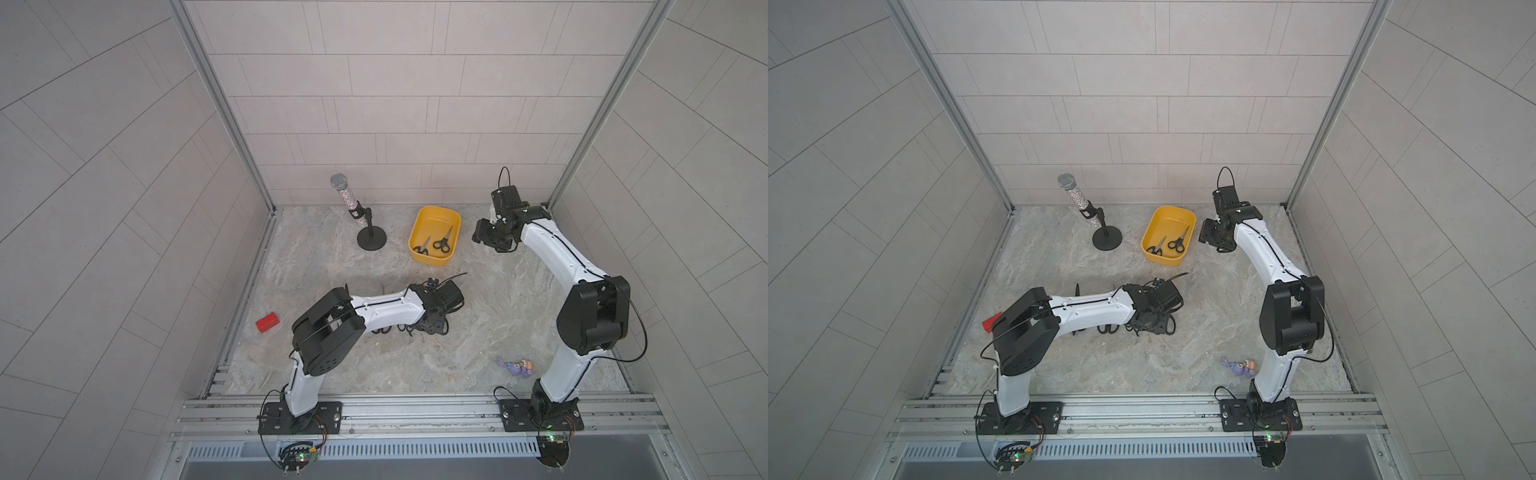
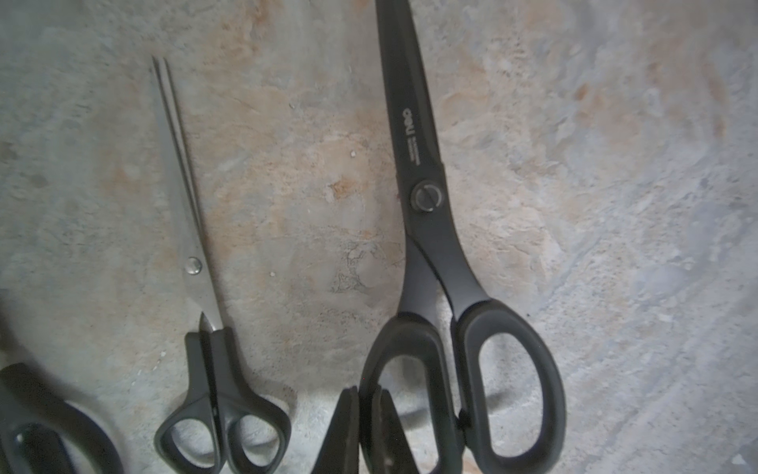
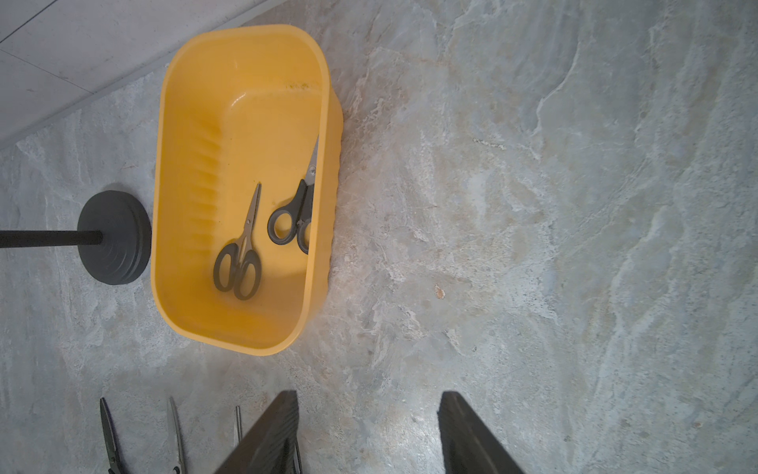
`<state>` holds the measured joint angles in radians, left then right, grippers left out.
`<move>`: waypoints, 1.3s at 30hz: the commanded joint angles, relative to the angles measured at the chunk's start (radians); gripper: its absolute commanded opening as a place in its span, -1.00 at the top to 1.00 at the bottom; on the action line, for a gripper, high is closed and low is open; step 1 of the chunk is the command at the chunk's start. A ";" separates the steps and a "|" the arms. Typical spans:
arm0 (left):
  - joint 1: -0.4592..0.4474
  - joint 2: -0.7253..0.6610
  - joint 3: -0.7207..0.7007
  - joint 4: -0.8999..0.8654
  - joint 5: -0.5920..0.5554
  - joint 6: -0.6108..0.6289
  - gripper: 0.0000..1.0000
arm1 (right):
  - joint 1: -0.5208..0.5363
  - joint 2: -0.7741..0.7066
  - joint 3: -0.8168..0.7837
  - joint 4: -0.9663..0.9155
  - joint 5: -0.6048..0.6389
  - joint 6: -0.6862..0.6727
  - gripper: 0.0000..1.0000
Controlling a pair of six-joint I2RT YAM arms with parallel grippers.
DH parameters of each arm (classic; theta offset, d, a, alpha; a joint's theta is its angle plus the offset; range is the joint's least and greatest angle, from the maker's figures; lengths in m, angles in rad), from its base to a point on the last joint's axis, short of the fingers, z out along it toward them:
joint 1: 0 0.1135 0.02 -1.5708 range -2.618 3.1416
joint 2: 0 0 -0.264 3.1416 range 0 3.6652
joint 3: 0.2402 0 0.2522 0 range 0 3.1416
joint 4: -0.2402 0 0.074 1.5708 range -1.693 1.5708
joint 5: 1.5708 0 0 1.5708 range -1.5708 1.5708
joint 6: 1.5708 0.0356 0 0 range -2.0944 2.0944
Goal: Take the scissors out of the storage box
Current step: Place the scissors at the center of the board.
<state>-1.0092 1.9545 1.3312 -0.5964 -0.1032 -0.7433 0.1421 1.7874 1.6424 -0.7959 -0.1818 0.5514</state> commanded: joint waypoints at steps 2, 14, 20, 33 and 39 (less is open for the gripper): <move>0.020 0.002 -0.027 0.007 -0.026 0.002 1.00 | 0.007 -0.008 0.031 -0.016 -0.001 0.009 -0.20; 0.034 0.022 -0.029 0.030 0.023 0.013 1.00 | 0.015 0.009 0.061 -0.023 -0.002 0.008 -0.20; 0.037 0.030 -0.013 0.020 0.027 0.040 0.83 | 0.014 0.009 0.062 -0.023 -0.001 0.004 -0.20; 0.066 -0.077 0.065 -0.044 -0.069 0.094 0.48 | 0.014 0.016 0.056 -0.018 -0.017 0.002 -0.20; 0.130 -0.112 0.168 -0.082 -0.107 0.173 0.43 | 0.028 0.043 0.064 -0.013 -0.019 0.006 -0.20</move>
<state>-0.9138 1.8740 1.4384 -0.6281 -0.1642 -0.6277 0.1547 1.7950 1.6840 -0.7963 -0.2024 0.5541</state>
